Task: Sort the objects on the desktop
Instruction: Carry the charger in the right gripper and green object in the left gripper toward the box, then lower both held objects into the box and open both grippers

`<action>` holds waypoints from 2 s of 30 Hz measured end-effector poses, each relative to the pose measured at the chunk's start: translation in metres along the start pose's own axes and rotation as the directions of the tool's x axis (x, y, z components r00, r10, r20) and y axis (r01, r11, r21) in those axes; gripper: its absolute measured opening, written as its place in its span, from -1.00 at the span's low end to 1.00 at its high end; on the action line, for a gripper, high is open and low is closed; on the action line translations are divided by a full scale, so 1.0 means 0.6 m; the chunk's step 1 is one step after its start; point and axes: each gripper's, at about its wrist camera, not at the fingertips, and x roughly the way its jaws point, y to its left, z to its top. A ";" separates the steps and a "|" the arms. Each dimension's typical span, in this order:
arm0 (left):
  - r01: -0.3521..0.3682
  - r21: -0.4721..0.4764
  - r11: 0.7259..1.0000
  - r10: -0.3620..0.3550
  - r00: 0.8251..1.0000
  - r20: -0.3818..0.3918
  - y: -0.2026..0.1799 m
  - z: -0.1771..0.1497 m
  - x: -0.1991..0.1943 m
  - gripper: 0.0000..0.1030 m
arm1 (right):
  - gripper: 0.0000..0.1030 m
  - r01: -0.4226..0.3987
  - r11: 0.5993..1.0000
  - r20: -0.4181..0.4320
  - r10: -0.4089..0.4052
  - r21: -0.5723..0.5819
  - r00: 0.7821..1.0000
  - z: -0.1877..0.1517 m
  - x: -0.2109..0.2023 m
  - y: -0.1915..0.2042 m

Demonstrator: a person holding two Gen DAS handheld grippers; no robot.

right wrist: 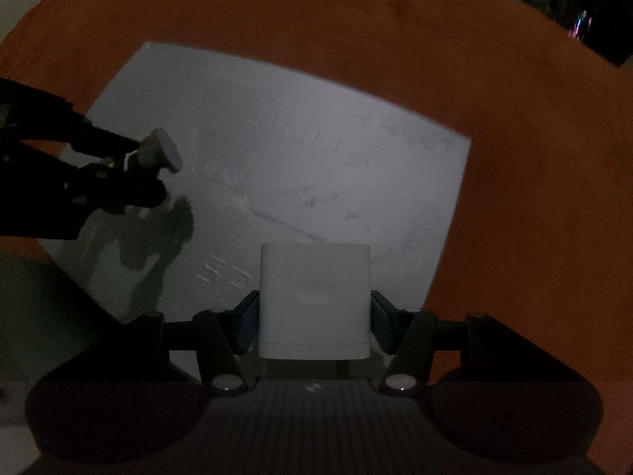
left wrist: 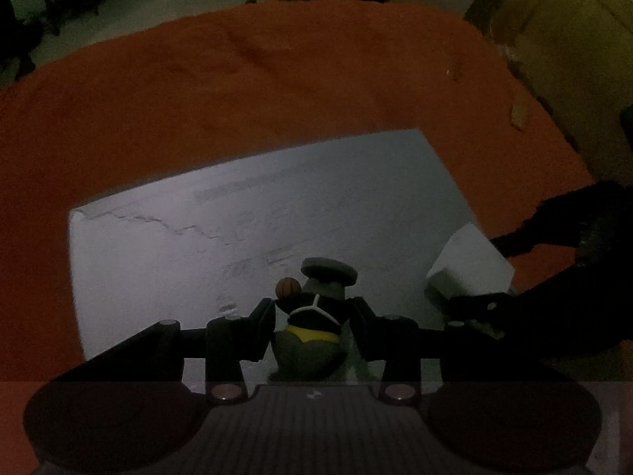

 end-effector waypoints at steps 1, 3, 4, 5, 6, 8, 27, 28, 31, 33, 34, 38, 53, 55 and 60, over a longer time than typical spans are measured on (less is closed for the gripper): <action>-0.001 -0.004 1.000 0.001 1.000 0.007 -0.002 -0.002 -0.007 -0.30 | 0.15 0.002 1.000 0.012 -0.002 -0.001 1.000 0.001 -0.008 0.002; -0.005 -0.008 1.000 0.005 1.000 0.016 -0.007 -0.012 -0.026 -0.30 | 0.15 0.000 1.000 0.038 0.000 0.003 0.999 0.006 -0.023 0.001; -0.007 -0.009 1.000 0.008 1.000 0.021 -0.010 -0.017 -0.036 -0.30 | 0.15 -0.002 1.000 0.051 0.002 0.001 0.999 0.007 -0.032 0.004; -0.010 -0.011 1.000 0.010 1.000 0.025 -0.013 -0.023 -0.045 -0.30 | 0.15 -0.005 1.000 0.063 0.005 -0.001 0.998 0.008 -0.041 0.007; -0.012 -0.013 1.000 0.012 0.999 0.030 -0.016 -0.028 -0.055 -0.30 | 0.15 -0.007 1.000 0.075 0.008 -0.003 0.997 0.009 -0.050 0.010; -0.016 -0.016 1.000 0.017 0.999 0.039 -0.021 -0.038 -0.074 -0.30 | 0.15 -0.008 1.000 0.097 0.009 -0.014 0.995 0.007 -0.072 0.015; -0.042 -0.045 0.998 0.046 0.994 0.094 -0.075 -0.191 -0.205 -0.30 | 0.15 -0.078 0.986 0.215 0.109 -0.149 0.970 -0.133 -0.248 0.159; -0.042 -0.046 0.998 0.047 0.994 0.094 -0.078 -0.203 -0.208 -0.30 | 0.15 -0.082 0.984 0.213 0.115 -0.157 0.970 -0.146 -0.251 0.167; -0.043 -0.050 0.998 0.047 0.994 0.095 -0.087 -0.242 -0.216 -0.30 | 0.15 -0.117 0.980 0.176 0.145 -0.160 0.974 -0.170 -0.233 0.181; -0.043 -0.052 0.998 0.048 0.994 0.095 -0.092 -0.267 -0.222 -0.30 | 0.15 -0.135 0.979 0.140 0.157 -0.155 0.978 -0.188 -0.216 0.187; -0.043 -0.053 0.998 0.048 0.994 0.096 -0.095 -0.280 -0.225 -0.30 | 0.15 -0.136 0.978 0.125 0.156 -0.156 0.980 -0.196 -0.207 0.190; -0.045 -0.027 0.999 0.047 0.995 0.083 -0.108 -0.311 -0.216 -0.30 | 0.15 -0.105 0.978 0.063 0.118 -0.178 0.991 -0.223 -0.156 0.205; -0.095 0.195 0.976 0.090 0.995 0.033 -0.170 -0.332 -0.120 -0.30 | 0.15 -0.030 0.968 0.010 0.033 -0.249 0.999 -0.275 -0.025 0.208; -0.094 0.208 0.974 0.091 0.996 0.025 -0.173 -0.331 -0.105 -0.30 | 0.15 -0.031 0.969 0.001 0.033 -0.244 0.999 -0.273 -0.011 0.207; -0.086 0.209 0.974 0.092 0.996 -0.016 -0.172 -0.328 -0.072 -0.29 | 0.15 -0.035 0.968 -0.020 0.031 -0.248 0.999 -0.276 0.019 0.207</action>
